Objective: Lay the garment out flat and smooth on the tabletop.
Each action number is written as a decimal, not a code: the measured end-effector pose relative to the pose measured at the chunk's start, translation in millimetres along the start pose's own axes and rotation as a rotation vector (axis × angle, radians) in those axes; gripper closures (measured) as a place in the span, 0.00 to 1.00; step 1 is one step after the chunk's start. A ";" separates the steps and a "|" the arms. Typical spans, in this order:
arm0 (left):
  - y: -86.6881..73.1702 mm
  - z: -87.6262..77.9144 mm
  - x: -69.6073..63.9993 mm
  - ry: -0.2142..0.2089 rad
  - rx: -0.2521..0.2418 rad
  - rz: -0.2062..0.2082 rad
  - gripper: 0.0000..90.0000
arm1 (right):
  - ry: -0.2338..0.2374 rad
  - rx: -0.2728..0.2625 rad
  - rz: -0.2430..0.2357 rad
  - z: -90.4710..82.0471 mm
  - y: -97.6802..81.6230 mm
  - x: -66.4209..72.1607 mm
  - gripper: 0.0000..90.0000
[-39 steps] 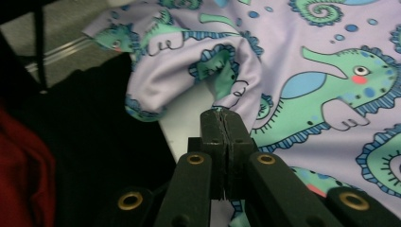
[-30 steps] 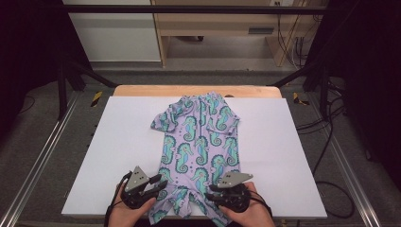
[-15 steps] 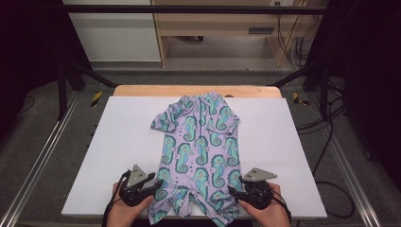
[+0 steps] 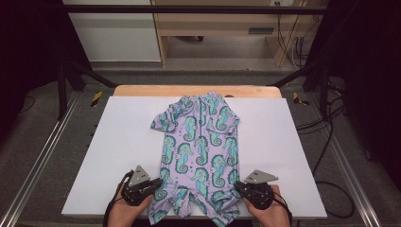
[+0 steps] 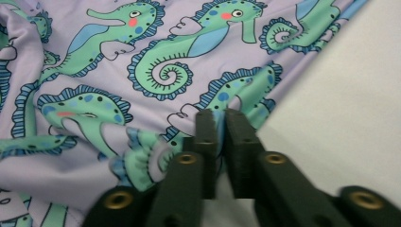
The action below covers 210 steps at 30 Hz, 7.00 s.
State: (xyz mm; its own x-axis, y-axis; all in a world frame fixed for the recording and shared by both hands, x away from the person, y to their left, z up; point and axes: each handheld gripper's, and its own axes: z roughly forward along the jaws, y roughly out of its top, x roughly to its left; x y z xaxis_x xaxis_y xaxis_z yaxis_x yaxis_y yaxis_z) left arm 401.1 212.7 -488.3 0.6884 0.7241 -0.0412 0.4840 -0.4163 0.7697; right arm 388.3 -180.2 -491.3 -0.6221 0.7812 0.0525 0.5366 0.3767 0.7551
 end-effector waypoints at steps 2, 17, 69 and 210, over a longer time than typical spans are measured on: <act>-2.0 -6.0 -0.8 -0.033 -0.001 -0.015 0.99 | 0.027 0.008 0.009 -3.3 -0.9 -2.0 0.99; -14.6 -31.4 -11.2 -0.043 -0.027 -0.025 0.76 | 0.141 -0.043 0.018 -36.1 -13.0 -1.5 0.80; -13.1 -21.4 -18.7 -0.026 0.018 0.062 0.95 | 0.155 -0.008 -0.022 -18.4 -13.2 -7.7 0.93; 86.9 81.3 42.8 0.376 0.003 0.132 0.31 | -0.136 -0.377 0.160 -14.6 6.7 -48.8 0.17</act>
State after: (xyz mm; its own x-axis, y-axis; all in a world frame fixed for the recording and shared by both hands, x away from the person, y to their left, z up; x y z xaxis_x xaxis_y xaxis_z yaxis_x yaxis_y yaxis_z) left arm 516.6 162.9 -475.0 0.4997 0.8147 0.2942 0.4066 -0.5205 0.7508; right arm 413.9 -223.0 -479.2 -0.4539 0.8828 0.1208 0.3586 0.0569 0.9317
